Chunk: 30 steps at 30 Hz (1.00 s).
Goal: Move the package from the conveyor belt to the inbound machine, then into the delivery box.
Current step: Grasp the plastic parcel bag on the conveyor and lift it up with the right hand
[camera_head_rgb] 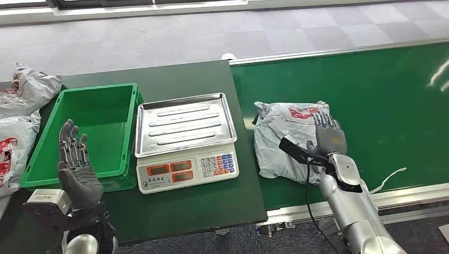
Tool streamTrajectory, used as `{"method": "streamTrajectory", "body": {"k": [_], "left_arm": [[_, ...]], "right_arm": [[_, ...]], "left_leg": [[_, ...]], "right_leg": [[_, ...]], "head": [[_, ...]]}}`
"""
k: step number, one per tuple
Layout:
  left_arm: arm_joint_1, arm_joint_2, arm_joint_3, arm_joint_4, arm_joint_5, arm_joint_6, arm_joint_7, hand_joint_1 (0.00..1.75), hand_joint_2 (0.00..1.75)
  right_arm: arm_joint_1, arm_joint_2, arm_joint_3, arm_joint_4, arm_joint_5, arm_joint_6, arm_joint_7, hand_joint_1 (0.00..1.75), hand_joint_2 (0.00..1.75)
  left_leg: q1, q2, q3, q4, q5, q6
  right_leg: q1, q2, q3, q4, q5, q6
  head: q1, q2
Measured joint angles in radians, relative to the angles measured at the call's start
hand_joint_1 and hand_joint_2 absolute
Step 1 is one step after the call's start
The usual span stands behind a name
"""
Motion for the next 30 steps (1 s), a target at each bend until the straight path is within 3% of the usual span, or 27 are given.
{"method": "streamTrajectory", "body": {"k": [5, 11, 17, 24, 30], "left_arm": [[-0.028, 0.000, -0.010, 0.018, 0.000, 0.001, 0.012, 0.00, 0.00], [-0.052, 0.000, -0.014, 0.040, 0.009, 0.002, 0.022, 0.00, 0.00], [-0.063, 0.001, -0.014, 0.058, 0.010, 0.002, 0.023, 0.00, 0.00], [-0.085, 0.004, -0.020, 0.091, 0.016, 0.002, 0.028, 0.00, 0.00], [-0.089, 0.004, -0.025, 0.114, 0.016, 0.006, 0.030, 0.00, 0.00]], "right_arm": [[-0.004, 0.008, 0.000, 0.062, -0.097, 0.019, -0.051, 0.00, 1.75], [0.004, 0.017, 0.000, 0.120, -0.212, 0.126, -0.090, 0.00, 1.75], [0.010, 0.017, 0.000, 0.152, -0.225, 0.164, -0.090, 0.00, 1.75], [0.009, 0.023, 0.003, 0.234, -0.291, 0.327, -0.058, 0.00, 1.75], [0.007, 0.031, 0.026, 0.277, -0.301, 0.340, -0.026, 0.00, 1.75]], "left_leg": [[0.000, 0.000, 0.000, 0.000, 0.000, 0.000], [0.000, 0.000, 0.000, 0.000, 0.000, 0.000], [0.000, 0.000, -0.001, 0.000, 0.000, 0.000], [0.000, 0.000, -0.001, 0.000, 0.000, 0.000], [0.000, 0.000, 0.000, 0.000, 0.000, 0.000]], "right_leg": [[0.000, 0.000, 0.000, 0.000, 0.000, 0.000], [0.000, 0.000, -0.001, 0.000, 0.000, 0.000], [0.000, 0.000, -0.001, 0.000, 0.000, 0.000], [0.000, 0.000, -0.001, 0.000, 0.000, 0.000], [0.000, 0.000, -0.001, 0.000, 0.000, 0.000]], "head": [[0.000, 0.000], [0.000, 0.000], [0.000, 0.000], [0.000, 0.000], [0.000, 0.000]]}}
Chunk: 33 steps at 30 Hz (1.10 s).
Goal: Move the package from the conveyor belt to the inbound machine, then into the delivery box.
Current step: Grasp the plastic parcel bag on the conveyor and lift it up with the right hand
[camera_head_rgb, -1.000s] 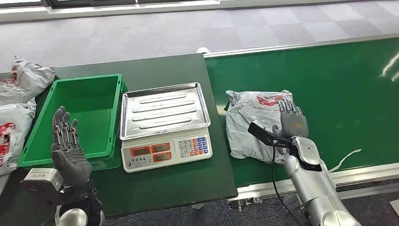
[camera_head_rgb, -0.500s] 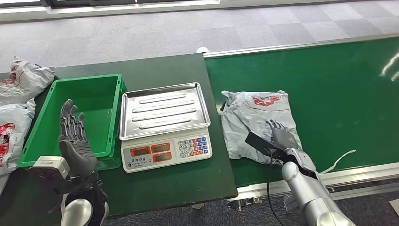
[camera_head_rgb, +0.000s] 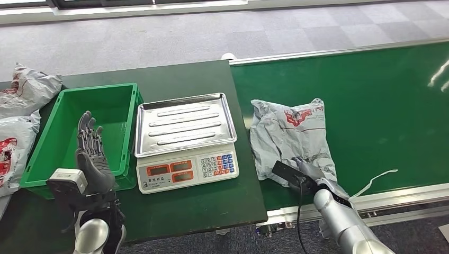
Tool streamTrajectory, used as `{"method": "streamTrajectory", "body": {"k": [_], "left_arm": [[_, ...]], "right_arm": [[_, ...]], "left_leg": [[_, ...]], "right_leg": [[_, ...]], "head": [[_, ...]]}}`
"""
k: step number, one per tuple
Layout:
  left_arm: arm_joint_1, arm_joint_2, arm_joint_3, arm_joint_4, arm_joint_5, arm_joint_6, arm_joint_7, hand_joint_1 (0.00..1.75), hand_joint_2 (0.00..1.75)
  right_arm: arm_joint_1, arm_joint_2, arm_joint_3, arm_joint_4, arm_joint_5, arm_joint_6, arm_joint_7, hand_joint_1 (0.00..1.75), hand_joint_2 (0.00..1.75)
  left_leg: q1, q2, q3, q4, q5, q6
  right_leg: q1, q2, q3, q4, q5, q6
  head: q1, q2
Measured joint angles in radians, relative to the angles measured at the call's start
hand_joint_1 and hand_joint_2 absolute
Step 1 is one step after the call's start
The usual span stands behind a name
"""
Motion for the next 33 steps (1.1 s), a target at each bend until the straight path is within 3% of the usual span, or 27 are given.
{"method": "streamTrajectory", "body": {"k": [1, 2, 5, 6, 26, 33], "left_arm": [[0.000, 0.000, -0.001, 0.002, 0.000, 0.001, 0.000, 0.00, 0.00], [0.000, 0.000, -0.001, 0.004, 0.000, 0.001, 0.001, 0.00, 0.00], [0.000, 0.000, -0.004, 0.009, 0.000, 0.003, 0.003, 0.00, 0.00], [0.000, 0.000, -0.006, 0.010, 0.001, 0.005, 0.004, 0.00, 0.00], [0.020, -0.001, -0.013, -0.008, 0.023, 0.011, 0.000, 0.00, 0.00], [0.036, -0.007, 0.005, -0.030, 0.022, 0.011, -0.008, 0.00, 0.00]], "right_arm": [[-0.001, 0.001, 0.005, 0.004, 0.001, -0.005, 0.008, 0.00, 1.75], [-0.002, 0.003, 0.010, 0.007, 0.001, -0.010, 0.016, 0.17, 1.75], [-0.003, 0.006, 0.024, 0.016, 0.005, -0.026, 0.034, 1.48, 1.75], [-0.003, 0.007, 0.030, 0.018, 0.009, -0.035, 0.037, 1.75, 1.75], [0.056, 0.010, 0.080, -0.078, 0.075, -0.227, 0.061, 1.75, 1.75], [0.106, -0.004, 0.074, -0.254, 0.206, -0.314, 0.185, 1.75, 1.75]], "left_leg": [[0.000, 0.000, 0.000, 0.000, 0.000, 0.000], [0.000, 0.000, 0.000, 0.000, 0.000, 0.000], [0.000, 0.000, 0.001, 0.000, 0.000, 0.000], [0.000, 0.000, 0.001, 0.000, 0.000, 0.000], [0.000, 0.000, 0.001, 0.000, 0.000, 0.000], [0.000, 0.000, 0.000, 0.000, 0.000, 0.000]], "right_leg": [[0.000, 0.000, 0.000, 0.000, 0.000, 0.000], [0.000, 0.000, 0.000, 0.000, 0.000, 0.000], [0.000, 0.000, 0.001, 0.000, 0.000, 0.000], [0.000, 0.000, 0.002, 0.000, 0.000, 0.000], [0.000, -0.001, 0.002, 0.000, 0.000, 0.000], [0.000, 0.000, 0.001, 0.000, 0.000, 0.000]], "head": [[0.000, 0.000], [0.000, 0.000], [0.000, 0.000], [0.000, 0.000], [0.000, 0.000], [0.000, 0.000]]}}
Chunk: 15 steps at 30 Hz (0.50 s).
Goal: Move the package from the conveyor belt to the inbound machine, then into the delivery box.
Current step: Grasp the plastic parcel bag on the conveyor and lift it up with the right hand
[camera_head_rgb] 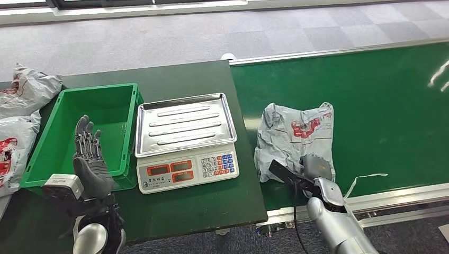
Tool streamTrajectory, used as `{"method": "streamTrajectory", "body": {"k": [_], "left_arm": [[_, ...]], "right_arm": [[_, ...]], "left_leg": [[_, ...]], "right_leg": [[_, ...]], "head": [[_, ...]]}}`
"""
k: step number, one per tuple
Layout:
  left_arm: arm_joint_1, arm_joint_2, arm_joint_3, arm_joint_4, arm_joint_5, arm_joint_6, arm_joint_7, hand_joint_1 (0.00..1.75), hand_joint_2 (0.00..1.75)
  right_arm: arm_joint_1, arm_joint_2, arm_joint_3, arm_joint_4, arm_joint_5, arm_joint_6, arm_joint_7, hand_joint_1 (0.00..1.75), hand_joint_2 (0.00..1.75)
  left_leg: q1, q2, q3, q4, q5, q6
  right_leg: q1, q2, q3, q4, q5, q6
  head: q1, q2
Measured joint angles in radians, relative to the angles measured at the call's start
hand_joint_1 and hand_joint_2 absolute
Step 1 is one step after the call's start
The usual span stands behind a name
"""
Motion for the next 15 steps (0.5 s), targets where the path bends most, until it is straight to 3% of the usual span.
{"method": "streamTrajectory", "body": {"k": [5, 11, 15], "left_arm": [[0.011, -0.008, 0.009, -0.014, -0.004, 0.000, -0.001, 0.00, 0.00], [0.027, -0.021, 0.015, -0.029, -0.009, -0.003, -0.010, 0.00, 0.00], [0.043, -0.026, 0.016, -0.037, -0.004, -0.003, -0.027, 0.00, 0.00]], "right_arm": [[0.019, -0.005, -0.033, -0.168, 0.072, 0.011, 0.043, 1.75, 1.75], [0.025, -0.017, -0.052, -0.329, 0.274, -0.146, 0.074, 1.75, 1.75], [0.011, -0.016, -0.058, -0.457, 0.371, -0.188, 0.052, 1.75, 1.75]], "left_leg": [[0.000, 0.000, 0.000, 0.000, 0.000, 0.000], [0.000, 0.000, -0.001, 0.000, 0.000, 0.000], [0.000, 0.000, -0.002, 0.000, 0.000, 0.000]], "right_leg": [[0.000, 0.000, -0.001, 0.000, 0.000, 0.000], [0.000, 0.000, -0.001, 0.000, 0.000, 0.000], [0.000, 0.000, -0.001, 0.000, 0.000, 0.000]], "head": [[0.000, 0.000], [0.000, 0.000], [0.000, 0.000]]}}
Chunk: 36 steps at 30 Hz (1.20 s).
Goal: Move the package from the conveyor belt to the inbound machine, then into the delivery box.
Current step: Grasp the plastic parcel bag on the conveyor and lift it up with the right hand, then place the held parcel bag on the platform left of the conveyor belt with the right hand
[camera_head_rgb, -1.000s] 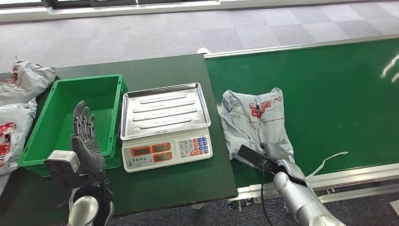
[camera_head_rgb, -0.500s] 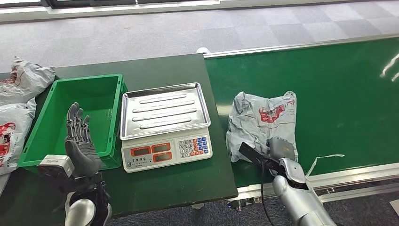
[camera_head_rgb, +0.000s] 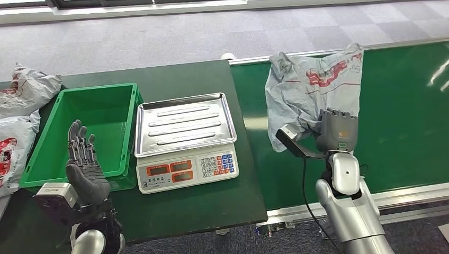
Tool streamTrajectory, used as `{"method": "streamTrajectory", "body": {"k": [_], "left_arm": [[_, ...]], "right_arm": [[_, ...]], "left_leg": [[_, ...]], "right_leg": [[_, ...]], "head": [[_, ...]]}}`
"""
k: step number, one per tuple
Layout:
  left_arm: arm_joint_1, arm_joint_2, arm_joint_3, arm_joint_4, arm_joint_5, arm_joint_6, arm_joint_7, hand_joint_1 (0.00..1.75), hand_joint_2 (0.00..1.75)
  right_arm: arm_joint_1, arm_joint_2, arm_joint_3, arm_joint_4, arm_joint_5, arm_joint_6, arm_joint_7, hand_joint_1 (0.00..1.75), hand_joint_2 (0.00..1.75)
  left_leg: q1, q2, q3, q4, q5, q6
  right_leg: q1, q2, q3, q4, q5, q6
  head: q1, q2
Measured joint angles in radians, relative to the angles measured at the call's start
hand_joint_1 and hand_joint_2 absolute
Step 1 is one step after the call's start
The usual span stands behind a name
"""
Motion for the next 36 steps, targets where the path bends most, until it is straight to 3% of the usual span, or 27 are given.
{"method": "streamTrajectory", "body": {"k": [10, 16, 19, 23, 26, 30, 36], "left_arm": [[0.010, -0.001, 0.000, 0.000, 0.016, 0.000, -0.016, 0.00, 0.00], [0.008, -0.001, -0.002, 0.005, 0.037, 0.003, -0.033, 0.00, 0.00], [-0.003, -0.001, -0.010, 0.016, 0.045, 0.006, -0.037, 0.00, 0.00], [-0.036, 0.000, -0.020, 0.037, 0.050, 0.038, -0.048, 0.00, 0.00], [-0.063, 0.000, -0.030, 0.053, 0.047, 0.070, -0.061, 0.00, 0.00], [-0.080, 0.002, -0.043, 0.066, 0.045, 0.082, -0.067, 0.00, 0.00], [-0.082, 0.006, -0.048, 0.073, 0.045, 0.093, -0.067, 0.00, 0.00]], "right_arm": [[-0.044, 0.020, 0.017, -0.076, 0.028, -0.025, -0.028, 1.75, 1.75], [-0.110, 0.059, 0.081, -0.058, -0.005, -0.070, -0.099, 1.75, 1.75], [-0.178, 0.098, 0.133, 0.001, -0.115, -0.018, -0.155, 1.75, 1.75], [-0.266, 0.171, 0.185, 0.144, -0.426, 0.117, -0.288, 1.75, 1.75], [-0.310, 0.229, 0.213, 0.262, -0.586, 0.179, -0.368, 1.75, 1.75], [-0.340, 0.276, 0.236, 0.362, -0.645, 0.202, -0.399, 1.75, 1.75], [-0.356, 0.296, 0.252, 0.417, -0.669, 0.212, -0.402, 1.75, 1.75]], "left_leg": [[0.000, 0.000, 0.000, 0.000, 0.000, 0.000], [0.000, 0.001, -0.001, 0.000, 0.000, 0.000], [0.000, 0.001, -0.001, 0.000, 0.001, -0.002], [0.001, 0.001, -0.001, 0.000, 0.003, -0.003], [0.001, 0.001, -0.001, 0.000, 0.003, -0.004], [0.001, 0.000, -0.001, 0.000, 0.003, -0.004], [0.001, 0.000, -0.001, 0.000, 0.003, -0.004]], "right_leg": [[0.000, -0.001, 0.000, 0.000, 0.000, 0.000], [0.001, 0.001, -0.001, 0.000, 0.000, 0.000], [0.002, 0.001, -0.001, 0.000, 0.001, -0.001], [0.003, 0.001, -0.001, 0.000, 0.002, -0.003], [0.003, 0.000, -0.002, 0.001, 0.002, -0.003], [0.004, 0.000, -0.002, 0.001, 0.002, -0.003], [0.003, 0.000, -0.002, 0.000, 0.002, -0.003]], "head": [[0.000, 0.000], [0.000, 0.000], [0.000, 0.000], [0.000, 0.000], [0.000, 0.000], [0.000, 0.000], [0.000, 0.000]]}}
